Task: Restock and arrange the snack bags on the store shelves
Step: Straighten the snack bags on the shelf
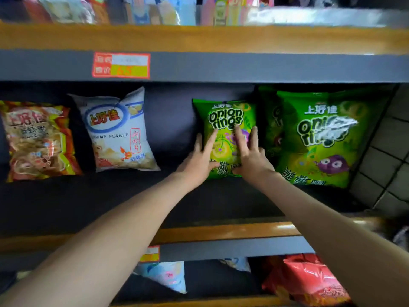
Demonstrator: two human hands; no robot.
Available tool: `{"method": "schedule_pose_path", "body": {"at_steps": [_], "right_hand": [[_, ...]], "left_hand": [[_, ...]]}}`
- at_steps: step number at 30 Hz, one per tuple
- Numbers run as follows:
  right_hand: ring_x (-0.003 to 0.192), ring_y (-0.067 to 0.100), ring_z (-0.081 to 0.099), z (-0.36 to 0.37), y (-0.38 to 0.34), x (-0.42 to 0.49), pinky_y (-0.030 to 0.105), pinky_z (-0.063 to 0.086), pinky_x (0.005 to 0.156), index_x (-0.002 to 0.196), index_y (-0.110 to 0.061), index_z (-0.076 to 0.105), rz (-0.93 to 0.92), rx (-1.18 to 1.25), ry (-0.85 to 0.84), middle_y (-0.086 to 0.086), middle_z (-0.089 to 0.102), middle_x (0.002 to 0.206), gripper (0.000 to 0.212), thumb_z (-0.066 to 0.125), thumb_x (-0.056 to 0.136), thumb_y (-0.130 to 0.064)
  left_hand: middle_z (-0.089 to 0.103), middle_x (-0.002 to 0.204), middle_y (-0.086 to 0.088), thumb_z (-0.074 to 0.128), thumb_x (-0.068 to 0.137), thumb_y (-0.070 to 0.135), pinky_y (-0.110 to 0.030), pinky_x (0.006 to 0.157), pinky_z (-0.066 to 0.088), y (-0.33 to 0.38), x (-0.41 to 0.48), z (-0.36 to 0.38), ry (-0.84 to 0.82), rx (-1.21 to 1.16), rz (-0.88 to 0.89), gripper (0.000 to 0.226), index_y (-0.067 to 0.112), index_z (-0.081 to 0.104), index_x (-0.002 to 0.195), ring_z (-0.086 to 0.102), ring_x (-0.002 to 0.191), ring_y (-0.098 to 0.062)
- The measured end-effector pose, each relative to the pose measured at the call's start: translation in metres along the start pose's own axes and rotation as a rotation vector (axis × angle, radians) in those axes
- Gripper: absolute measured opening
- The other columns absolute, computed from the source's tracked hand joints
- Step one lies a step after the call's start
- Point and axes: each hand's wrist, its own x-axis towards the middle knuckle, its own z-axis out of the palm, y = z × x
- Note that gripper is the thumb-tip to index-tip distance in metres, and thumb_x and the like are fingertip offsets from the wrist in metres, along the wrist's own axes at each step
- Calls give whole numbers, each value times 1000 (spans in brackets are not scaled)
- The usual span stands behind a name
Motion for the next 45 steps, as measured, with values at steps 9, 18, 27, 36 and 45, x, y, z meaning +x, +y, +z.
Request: {"method": "schedule_pose_path", "body": {"at_steps": [9,18,27,36,45], "right_hand": [[144,40,8,6,5,8,44,30,110,146,-31,-25,59,-4,11,19,-25,154,115,71,83,-21],[134,40,33,-42,-10,-77,37,30,106,143,-3,33,-95,316,223,25,30,147,63,57,85,-7],[96,17,48,-10,51,-334,21,40,87,123,-2,49,66,465,227,6,53,102,36,47,87,-8],[133,35,35,165,107,-505,46,40,101,148,-35,-18,609,181,-901,5,8,157,109,65,80,-54],[137,46,25,270,95,-538,49,48,94,125,-49,-45,586,180,-846,7,-26,156,125,71,80,-40]], "left_hand": [[-25,156,-10,53,89,0,-42,107,34,3,7,7,-24,170,109,96,47,-7,147,27,138,-41],[-4,160,-13,52,94,17,-35,115,19,78,-66,-9,127,-28,-49,68,24,18,152,12,145,-30],[38,142,-8,49,89,11,-30,112,29,112,-300,90,-69,-216,322,42,8,46,131,39,130,-24],[61,126,-13,87,52,22,-41,92,50,42,-419,232,-707,197,311,78,16,62,126,63,111,-27],[41,146,-18,67,81,3,-50,107,29,18,-451,267,-674,38,193,64,22,49,139,27,135,-29]]}}
